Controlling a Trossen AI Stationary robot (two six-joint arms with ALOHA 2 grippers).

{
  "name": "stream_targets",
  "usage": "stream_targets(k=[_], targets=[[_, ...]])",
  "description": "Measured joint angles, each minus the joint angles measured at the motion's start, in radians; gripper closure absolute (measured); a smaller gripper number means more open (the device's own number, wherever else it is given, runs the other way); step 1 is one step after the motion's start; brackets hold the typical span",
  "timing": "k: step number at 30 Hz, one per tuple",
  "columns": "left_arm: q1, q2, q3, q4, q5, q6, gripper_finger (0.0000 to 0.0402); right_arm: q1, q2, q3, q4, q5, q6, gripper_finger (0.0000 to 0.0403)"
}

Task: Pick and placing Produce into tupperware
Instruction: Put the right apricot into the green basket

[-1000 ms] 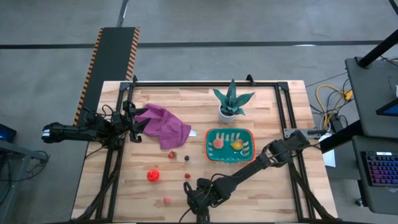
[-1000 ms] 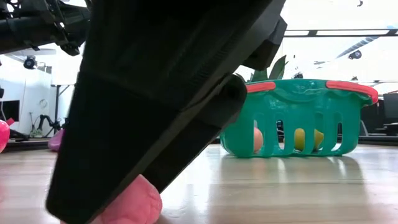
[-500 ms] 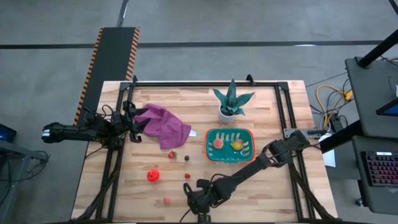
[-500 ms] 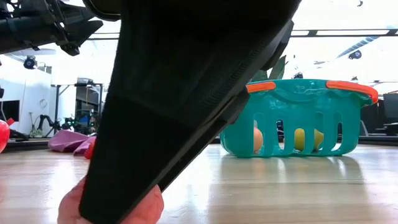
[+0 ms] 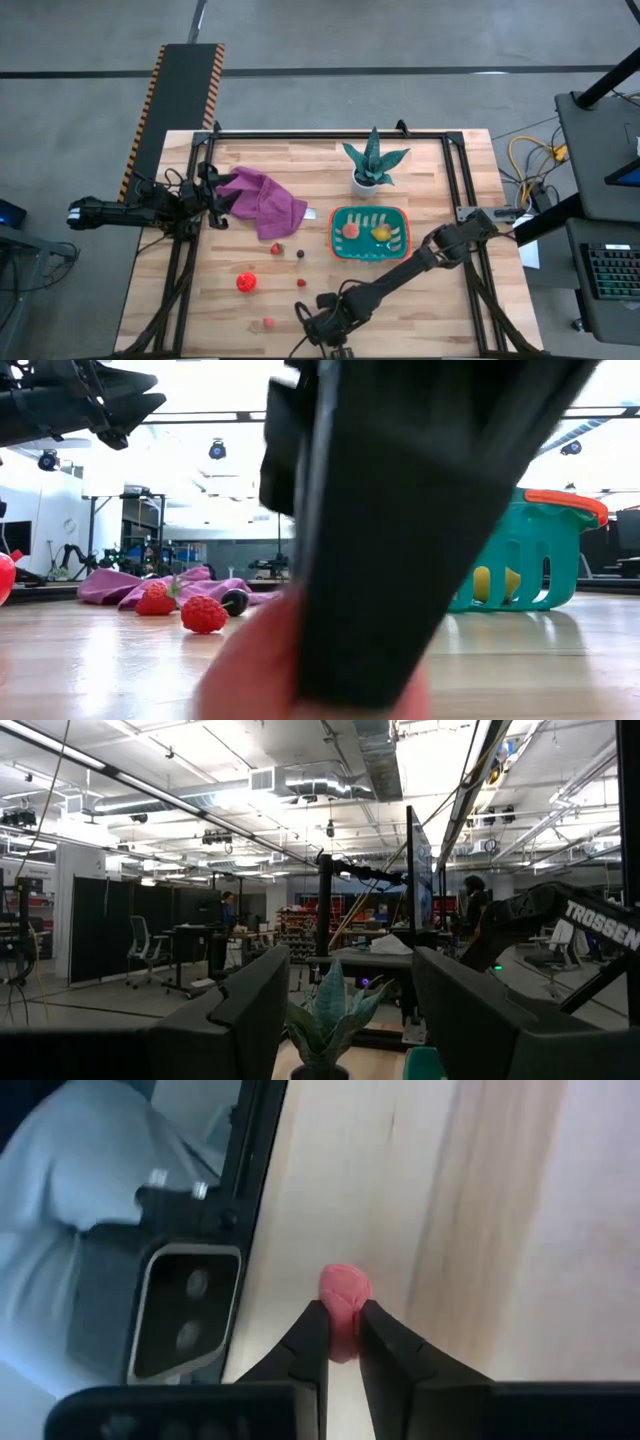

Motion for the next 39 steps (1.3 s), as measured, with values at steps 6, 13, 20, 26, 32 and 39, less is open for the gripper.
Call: stream_targets(k=[6, 13, 20, 26, 32, 39], targets=[[0.0, 0.0, 0.0, 0.002, 0.0, 0.0, 0.0203, -0.025, -0.029, 0.061, -0.148, 0.073, -0.047, 0.0371], [0.0, 0.0, 0.0, 0.001, 0.0, 0.001, 0.0203, -0.045, -0.094, 0.113, -0.184, 0.092, -0.143, 0.0371], [0.0, 0.0, 0.0, 0.002, 0.0, 0.002, 0.0203, -0.039, -0.225, 0.13, -0.197, 0.154, -0.195, 0.0371], [0.0, 0.0, 0.0, 0.002, 0.0, 0.002, 0.0203, -0.001, -0.378, 0.113, -0.191, 0.264, -0.24, 0.0371], [0.0, 0.0, 0.0, 0.001, 0.0, 0.002, 0.0203, 0.061, -0.499, 0.063, -0.195, 0.446, -0.28, 0.0371], [0.0, -0.001, 0.0, 0.0, 0.0, 0.002, 0.0203, 0.096, -0.593, -0.078, -0.228, 0.583, -0.205, 0.0371]])
